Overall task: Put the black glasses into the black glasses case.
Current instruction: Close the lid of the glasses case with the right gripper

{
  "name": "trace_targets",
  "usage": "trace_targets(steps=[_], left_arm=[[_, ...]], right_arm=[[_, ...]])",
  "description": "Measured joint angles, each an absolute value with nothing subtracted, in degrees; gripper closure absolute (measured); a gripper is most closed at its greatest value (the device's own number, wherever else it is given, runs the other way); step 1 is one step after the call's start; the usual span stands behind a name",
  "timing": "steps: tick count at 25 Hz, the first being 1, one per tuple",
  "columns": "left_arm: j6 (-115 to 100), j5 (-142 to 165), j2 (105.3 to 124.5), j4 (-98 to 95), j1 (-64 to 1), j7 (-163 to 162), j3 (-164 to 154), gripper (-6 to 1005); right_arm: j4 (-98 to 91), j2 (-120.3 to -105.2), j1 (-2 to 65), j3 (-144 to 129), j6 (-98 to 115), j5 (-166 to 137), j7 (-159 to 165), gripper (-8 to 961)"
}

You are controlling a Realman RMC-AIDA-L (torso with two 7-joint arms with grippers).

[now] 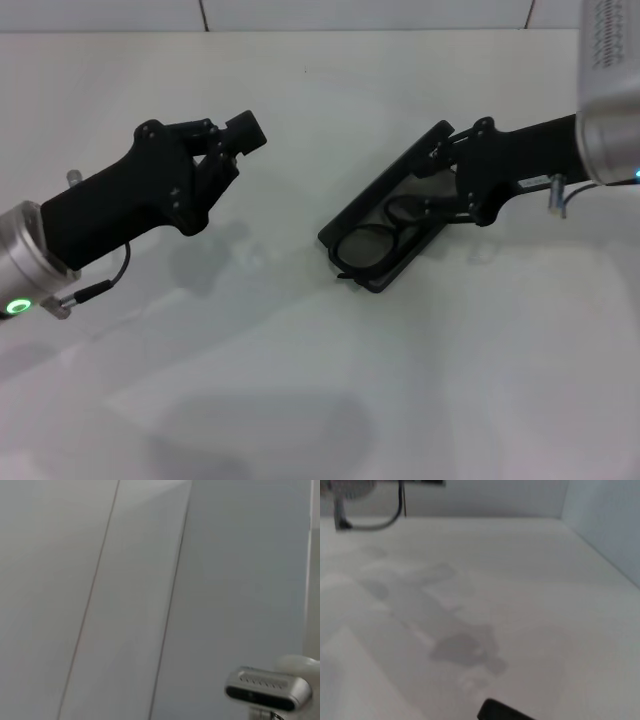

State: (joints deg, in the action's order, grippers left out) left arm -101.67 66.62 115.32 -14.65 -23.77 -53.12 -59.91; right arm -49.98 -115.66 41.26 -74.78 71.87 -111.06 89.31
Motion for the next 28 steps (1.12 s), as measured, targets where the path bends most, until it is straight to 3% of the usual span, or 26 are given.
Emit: trace_targets(steps=[8,16,21,28], left_arm=[[-104.89,78.19,111.56,-19.68,-23.80,-63.85,-59.96,984],[-97.75,90.34,111.20,-30.31,-23.96,-86.87,-59.57,984],[-96.30,98.50,112.32,-39.58,-24.37,-98.76,-59.49,984],[-96.00,110.42,116.08,-44.09,-28.52,-108.98,-59.55,984]], right_arm=[[-47.54,-115.40,39.60,-62.00,81.10,-108.40,87.96,517],[-46.83,-115.46,33.46,-54.26,80.43,-100.01,83.58,517],[-43.79,-115.31,31.97,-50.53,79.91,-97.48,80.48,517],[-40.27,-115.31,31.65,-46.40,79.99,-97.35,77.74,516]])
